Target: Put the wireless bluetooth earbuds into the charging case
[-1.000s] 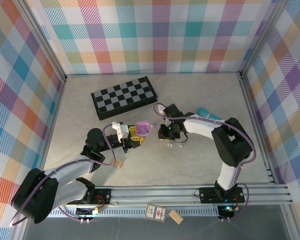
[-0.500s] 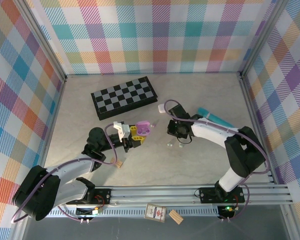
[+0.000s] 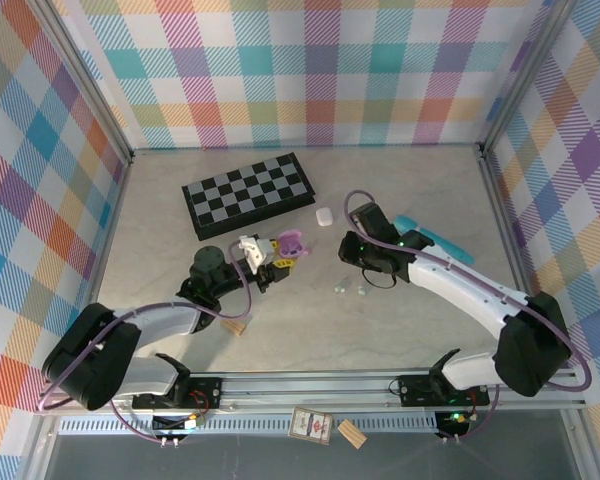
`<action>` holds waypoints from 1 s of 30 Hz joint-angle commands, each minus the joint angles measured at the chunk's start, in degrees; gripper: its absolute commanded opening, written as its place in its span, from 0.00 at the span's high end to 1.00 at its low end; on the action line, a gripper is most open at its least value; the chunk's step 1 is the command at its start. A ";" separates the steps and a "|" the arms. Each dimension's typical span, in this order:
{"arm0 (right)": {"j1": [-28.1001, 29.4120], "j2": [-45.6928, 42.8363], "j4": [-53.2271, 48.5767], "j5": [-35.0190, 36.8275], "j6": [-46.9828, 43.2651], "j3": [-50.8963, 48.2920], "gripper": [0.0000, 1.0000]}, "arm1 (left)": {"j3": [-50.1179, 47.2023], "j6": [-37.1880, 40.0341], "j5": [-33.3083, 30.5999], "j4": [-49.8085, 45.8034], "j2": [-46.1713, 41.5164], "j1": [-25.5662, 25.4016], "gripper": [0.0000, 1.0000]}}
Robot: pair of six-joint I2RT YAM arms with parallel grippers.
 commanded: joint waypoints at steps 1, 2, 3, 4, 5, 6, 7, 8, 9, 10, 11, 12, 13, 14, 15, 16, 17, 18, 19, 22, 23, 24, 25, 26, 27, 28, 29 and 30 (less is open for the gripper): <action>1.72 -1.92 -1.87 0.33 0.49 2.81 0.77 | 2.14 3.12 -3.62 2.10 2.39 -1.55 0.71; 2.20 -2.17 -1.58 -0.13 0.13 3.29 0.76 | 2.49 3.21 -4.05 2.59 3.35 -1.78 0.71; 2.66 -2.40 -1.21 -0.55 -0.30 3.70 0.76 | 2.73 3.37 -4.37 2.89 4.06 -2.04 0.71; 3.18 -2.46 -0.88 -0.89 -0.90 4.22 0.76 | 2.95 3.52 -4.68 3.28 4.83 -2.30 0.71; 3.57 -2.41 -0.10 -1.65 -1.41 4.67 0.76 | 3.18 3.49 -4.93 3.80 5.53 -2.50 0.71; 3.69 -2.29 0.47 -2.39 -1.58 4.94 0.76 | 3.27 3.48 -5.00 4.28 5.92 -2.60 0.71; 3.91 -1.96 1.24 -3.32 -1.78 5.24 0.77 | 3.40 3.31 -4.94 4.73 6.55 -2.78 0.71; 4.20 -1.69 2.38 -4.42 -2.22 5.40 0.78 | 3.65 3.08 -4.78 4.84 6.93 -2.94 0.71; 4.51 -1.34 3.23 -5.00 -2.41 5.72 0.78 | 3.90 3.04 -4.67 4.77 7.39 -3.00 0.71; 4.84 -0.75 3.90 -5.43 -2.79 6.14 0.78 | 4.04 2.98 -4.84 4.76 7.73 -3.30 0.71; 5.26 -0.22 4.66 -5.82 -3.36 6.68 0.78 | 4.06 2.86 -5.22 4.84 8.03 -3.61 0.71; 5.68 0.30 4.92 -5.96 -3.51 7.20 0.78 | 4.11 2.75 -5.49 4.77 8.19 -3.75 0.71; 6.04 0.90 5.47 -6.22 -3.74 7.61 0.78 | 4.10 2.72 -5.98 4.92 8.39 -4.00 0.71; 6.31 1.49 6.20 -6.56 -3.94 7.91 0.78 | 4.11 2.51 -6.43 5.02 8.46 -4.26 0.71; 6.48 1.92 6.58 -6.90 -3.95 8.18 0.78 | 4.11 2.34 -6.60 5.23 8.60 -4.37 0.71; 6.74 2.43 7.22 -7.24 -4.16 8.41 0.78 | 4.20 2.08 -6.47 5.37 8.66 -4.53 0.71; 6.93 2.98 7.74 -7.59 -4.21 8.63 0.78 | 4.32 2.01 -6.42 5.46 8.80 -4.68 0.71; 7.04 3.47 7.91 -7.76 -4.30 8.95 0.78 | 4.33 1.91 -6.42 5.38 8.78 -4.80 0.71; 7.17 4.00 8.03 -8.11 -4.54 9.32 0.78 | 4.37 1.80 -6.58 5.33 8.75 -4.94 0.71; 7.41 5.11 8.25 -8.32 -4.92 10.10 0.78 | 4.37 1.80 -6.86 5.20 8.48 -5.16 0.71; 7.50 5.39 8.21 -8.44 -4.96 10.31 0.78 | 4.41 1.81 -6.86 5.13 8.47 -5.16 0.71; 7.53 5.61 8.35 -8.59 -4.98 10.36 0.78 | 4.37 1.89 -6.94 5.07 8.37 -5.16 0.71; 7.61 5.83 8.50 -8.74 -5.01 10.39 0.78 | 4.37 1.93 -6.94 5.03 8.37 -5.16 0.71; 7.65 5.97 8.60 -8.83 -5.00 10.36 0.78 | 4.37 1.88 -6.98 5.03 8.42 -5.16 0.71; 7.75 6.25 8.51 -8.95 -4.96 10.29 0.78 | 4.37 1.80 -7.08 5.03 8.39 -5.18 0.71; 7.74 6.52 8.58 -9.00 -4.92 10.28 0.78 | 4.46 1.74 -7.04 5.03 8.37 -5.24 0.71; 7.89 6.78 8.66 -9.13 -4.86 10.11 0.78 | 4.46 1.73 -6.96 5.11 8.39 -5.25 0.71; 7.83 7.01 8.79 -9.37 -4.87 10.02 0.78 | 4.46 1.66 -6.92 5.15 8.45 -5.21 0.71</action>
